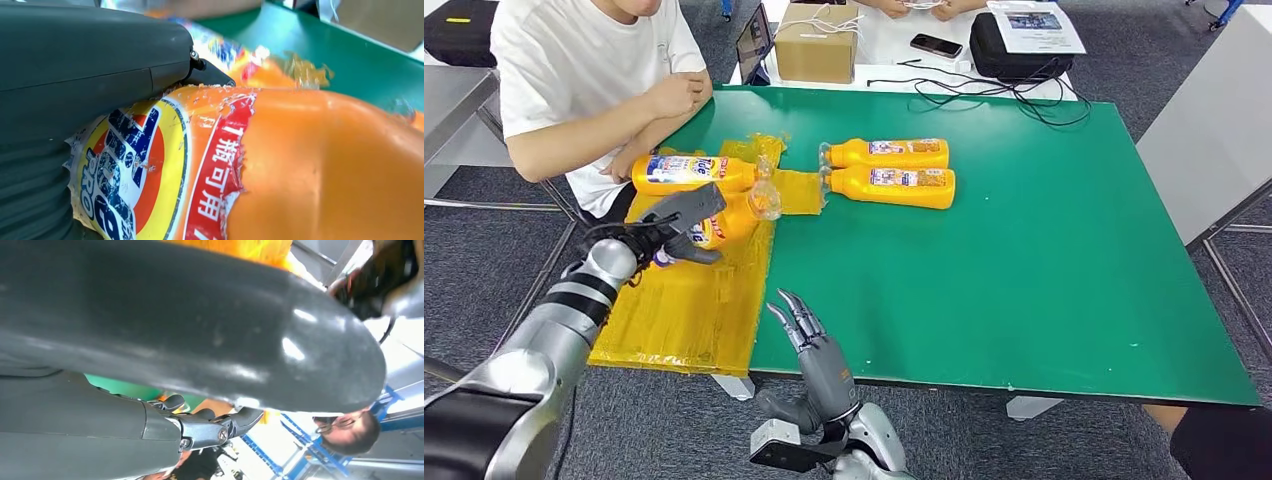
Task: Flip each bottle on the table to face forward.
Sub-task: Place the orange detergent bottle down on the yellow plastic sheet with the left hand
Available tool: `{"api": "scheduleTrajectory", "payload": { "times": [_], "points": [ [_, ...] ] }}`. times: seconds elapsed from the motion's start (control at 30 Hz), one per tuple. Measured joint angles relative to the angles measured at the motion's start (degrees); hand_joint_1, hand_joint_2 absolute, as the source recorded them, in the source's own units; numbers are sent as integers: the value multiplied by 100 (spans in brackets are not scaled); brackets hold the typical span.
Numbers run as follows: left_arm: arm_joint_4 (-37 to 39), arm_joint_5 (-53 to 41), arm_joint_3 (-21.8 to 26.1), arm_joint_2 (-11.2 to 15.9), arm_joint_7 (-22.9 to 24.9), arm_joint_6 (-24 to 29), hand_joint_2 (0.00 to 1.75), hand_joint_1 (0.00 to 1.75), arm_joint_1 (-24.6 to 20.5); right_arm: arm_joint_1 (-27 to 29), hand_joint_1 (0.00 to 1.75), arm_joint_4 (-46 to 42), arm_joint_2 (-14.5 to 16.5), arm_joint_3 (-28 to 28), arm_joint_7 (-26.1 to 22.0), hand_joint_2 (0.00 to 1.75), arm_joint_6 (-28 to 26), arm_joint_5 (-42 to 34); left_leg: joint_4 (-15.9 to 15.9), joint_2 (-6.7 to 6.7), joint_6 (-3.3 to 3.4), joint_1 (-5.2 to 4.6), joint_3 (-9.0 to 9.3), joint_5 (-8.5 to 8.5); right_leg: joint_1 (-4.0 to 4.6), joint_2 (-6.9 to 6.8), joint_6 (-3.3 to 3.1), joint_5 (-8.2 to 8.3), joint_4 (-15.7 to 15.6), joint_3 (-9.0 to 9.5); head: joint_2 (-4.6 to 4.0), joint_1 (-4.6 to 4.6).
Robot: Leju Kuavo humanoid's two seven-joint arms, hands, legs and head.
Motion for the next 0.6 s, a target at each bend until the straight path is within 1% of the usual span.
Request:
{"api": "scheduleTrajectory", "payload": {
  "times": [0.1, 0.17, 0.23, 0.3, 0.4, 0.43, 0.47, 0.5, 0.57, 0.6],
  "points": [
    [292, -157, -152, 61, 57, -34, 175, 175, -305, -31, 0, 11, -7, 112, 0, 0, 0, -50, 0, -1, 0, 0, 0, 0, 1, -1, 0, -1, 0, -2, 0, -1],
    [474, -356, -294, 92, 127, -198, 175, 175, -473, -49, 0, 16, -10, 181, 0, 0, -1, -121, 0, -1, -1, 1, -3, 0, 1, -1, -1, -1, 0, -5, 0, -1],
    [657, -557, -467, 111, 173, -539, 175, 172, -680, -68, 0, 19, -14, 254, 0, 0, -1, -201, 0, -1, -1, 2, -7, 0, 2, -2, -1, -1, 0, -10, 0, -1],
    [818, -724, -668, 112, 170, -913, 175, 165, -914, -87, 0, 21, -17, 326, 0, 0, -1, -283, 0, -1, -1, 2, -9, 1, 1, -2, -1, -1, 0, -11, 0, 1],
    [1004, -810, -964, 41, 129, -1473, 175, 150, -1214, -108, 0, 26, -19, 402, 0, 0, -1, -384, 1, -3, -1, 0, -9, 1, -1, -2, 0, -1, 0, -10, 0, 0],
    [1050, -823, -1052, 0, 113, -1636, 175, 138, -1276, -110, 0, 27, -19, 415, 0, 0, -1, -408, 1, -3, 0, -1, -9, 1, -1, -3, 0, 0, 0, -9, 0, 0],
    [1089, -841, -1138, -46, 96, -1762, 175, 118, -1314, -111, 0, 28, -19, 425, 0, 0, -1, -407, 1, -4, 0, -2, -10, 1, -2, -3, 0, 0, 0, -8, 0, 0],
    [1120, -870, -1221, -90, 84, -1834, 175, 94, -1330, -110, 0, 31, -18, 432, 0, 0, -1, -373, 1, -4, 0, -2, -10, 1, -2, -4, 0, 0, 0, -8, 0, 0],
    [1175, -915, -1385, -183, 84, -1893, 175, 41, -1331, -110, 0, 44, -15, 440, 0, 0, 0, -271, 2, -5, 0, -3, -11, 0, -2, -4, 0, 0, 0, -8, 0, 0],
    [1208, -945, -1470, -231, 104, -1911, 175, 21, -1327, -111, 0, 55, -13, 441, 0, 0, 0, -234, 2, -5, 0, -3, -11, 0, -2, -4, 0, 0, -1, -8, 0, 1]
  ]
}}
